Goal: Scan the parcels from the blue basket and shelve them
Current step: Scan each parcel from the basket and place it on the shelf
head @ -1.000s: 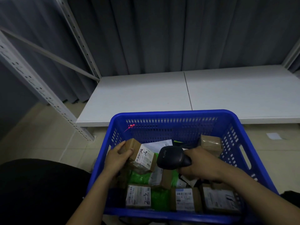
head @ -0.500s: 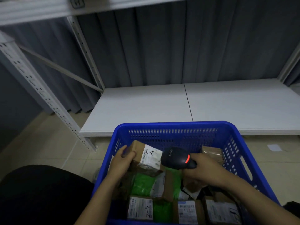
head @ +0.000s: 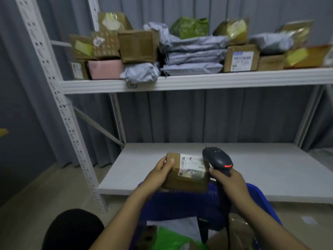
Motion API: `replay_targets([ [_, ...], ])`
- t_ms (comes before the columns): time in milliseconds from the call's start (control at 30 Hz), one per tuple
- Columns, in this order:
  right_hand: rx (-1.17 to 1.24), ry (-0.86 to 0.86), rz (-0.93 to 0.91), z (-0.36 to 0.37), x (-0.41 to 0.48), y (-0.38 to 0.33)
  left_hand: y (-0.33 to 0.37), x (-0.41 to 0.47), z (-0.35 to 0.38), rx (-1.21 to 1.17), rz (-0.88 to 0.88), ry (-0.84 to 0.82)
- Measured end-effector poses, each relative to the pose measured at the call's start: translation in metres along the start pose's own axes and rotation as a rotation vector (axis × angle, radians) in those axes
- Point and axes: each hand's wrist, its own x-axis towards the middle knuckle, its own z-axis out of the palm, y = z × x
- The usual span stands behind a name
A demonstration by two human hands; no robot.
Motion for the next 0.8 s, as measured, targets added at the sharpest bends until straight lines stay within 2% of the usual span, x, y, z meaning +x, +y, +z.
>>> replay_targets([
  [67,0.113,0.002,-0.003,0.008,0.007,-0.029,0.022,-0.005,-0.017,0.021,0.029,-0.058],
  [133,0.122,0.015,-0.032,0.015,0.013,-0.056,0.043,-0.01,-0.035,0.099,0.079,-0.087],
  [200,0.132,0.022,-0.062,0.022,0.015,-0.084,0.064,-0.016,-0.053,0.191,0.146,-0.046],
  [467,0.172,0.009,-0.235,0.061,0.019,-0.185,0.152,-0.035,-0.108,0.145,0.467,0.377],
  [733,0.219,0.093,-0.346,0.053,0.052,-0.262,0.243,-0.026,-0.129,0.262,0.793,0.744],
  [800,0.226,0.094,-0.368,0.05,0.062,-0.275,0.264,-0.017,-0.132,0.283,0.852,0.781],
])
